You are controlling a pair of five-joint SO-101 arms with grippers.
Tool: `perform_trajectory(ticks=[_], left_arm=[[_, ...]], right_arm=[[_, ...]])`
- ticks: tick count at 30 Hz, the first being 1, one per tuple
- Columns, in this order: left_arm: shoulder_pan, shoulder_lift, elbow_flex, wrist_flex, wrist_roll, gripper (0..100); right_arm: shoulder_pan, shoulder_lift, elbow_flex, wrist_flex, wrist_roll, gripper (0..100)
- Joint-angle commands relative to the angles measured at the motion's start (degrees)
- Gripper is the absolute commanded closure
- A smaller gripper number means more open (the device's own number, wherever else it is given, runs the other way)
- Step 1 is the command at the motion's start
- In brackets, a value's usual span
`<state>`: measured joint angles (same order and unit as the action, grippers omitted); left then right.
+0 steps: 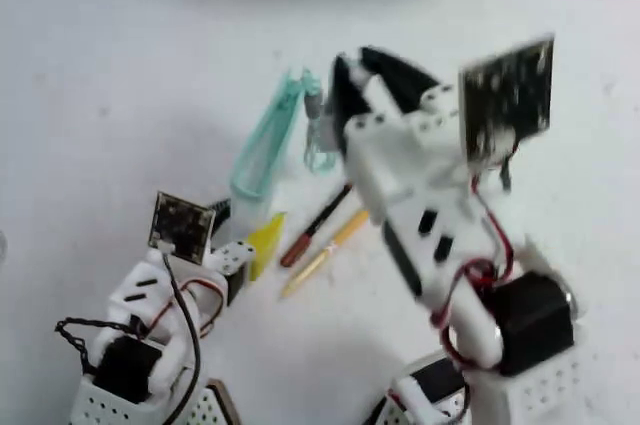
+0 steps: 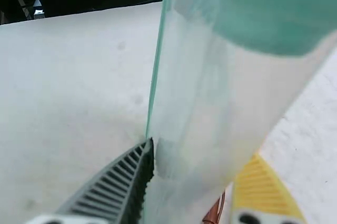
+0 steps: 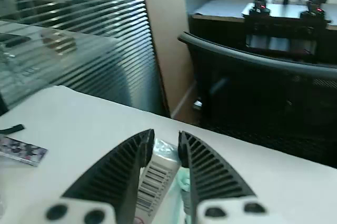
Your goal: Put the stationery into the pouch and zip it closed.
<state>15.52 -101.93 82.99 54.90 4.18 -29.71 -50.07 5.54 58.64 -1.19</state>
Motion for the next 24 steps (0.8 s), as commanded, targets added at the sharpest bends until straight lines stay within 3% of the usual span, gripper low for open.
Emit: perform_trajectory(ticks=[1, 7, 20, 24], left_arm=[[0.7, -0.4, -0.4, -1.8, -0.5, 75], [0.7, -0.4, -0.4, -1.8, -0.5, 75], [0.3, -0.4, -0.7, -2.0, -0.2, 75], [0.7, -0.4, -0.7, -2.1, -0.2, 75]], right_arm=[[-5.1, -1.9, 2.1, -5.8, 0.7, 98.1], [-5.5, 0.6, 6.8, -18.2, 0.7, 98.1], [-5.9, 4.0, 17.6, -18.5, 0.7, 98.1], [-6.9, 4.1, 21.5, -25.2, 0.7, 98.1]])
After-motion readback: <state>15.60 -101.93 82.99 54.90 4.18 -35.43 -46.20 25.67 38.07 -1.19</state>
